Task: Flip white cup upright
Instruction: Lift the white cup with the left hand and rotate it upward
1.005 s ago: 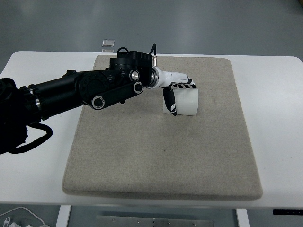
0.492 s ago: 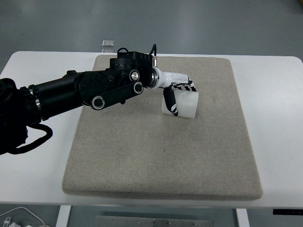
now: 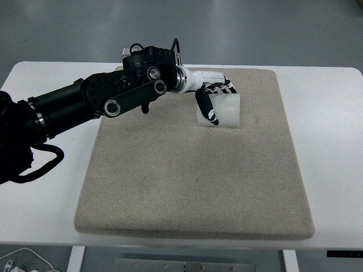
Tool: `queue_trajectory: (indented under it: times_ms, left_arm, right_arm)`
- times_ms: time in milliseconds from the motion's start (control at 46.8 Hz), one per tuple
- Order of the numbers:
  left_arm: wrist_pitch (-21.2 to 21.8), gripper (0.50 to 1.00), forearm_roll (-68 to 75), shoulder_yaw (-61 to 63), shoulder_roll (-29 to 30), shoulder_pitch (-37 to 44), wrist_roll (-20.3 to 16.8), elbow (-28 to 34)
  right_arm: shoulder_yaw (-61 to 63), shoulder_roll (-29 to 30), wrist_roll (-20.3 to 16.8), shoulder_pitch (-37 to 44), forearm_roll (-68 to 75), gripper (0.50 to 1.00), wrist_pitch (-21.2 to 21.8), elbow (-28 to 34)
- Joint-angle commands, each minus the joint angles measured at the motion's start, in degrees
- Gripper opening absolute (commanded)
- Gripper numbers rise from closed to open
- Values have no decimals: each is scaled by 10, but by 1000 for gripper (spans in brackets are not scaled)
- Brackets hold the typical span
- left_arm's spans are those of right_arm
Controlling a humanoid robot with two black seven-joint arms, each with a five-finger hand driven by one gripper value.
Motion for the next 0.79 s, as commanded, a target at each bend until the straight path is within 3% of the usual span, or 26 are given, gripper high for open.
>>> queue_trajectory:
  times_ms: [0,364,599,770]
  left_arm:
    - [-4,500,-26,-13,11,0,-3,5]
    - [-21,500,-134,-72,95,7,-47,9]
    - [-34,500,-179,-142,144,57,-83,4]
    - [-67,500,-189,-189,162,104,-137,4]
  right_arm:
    - [0,0,0,0,0,930,0,0]
    - [0,0,0,0,0,930,0,0]
    - [0,0,0,0,0,930,0,0]
    - [0,0,0,0,0,930,0,0]
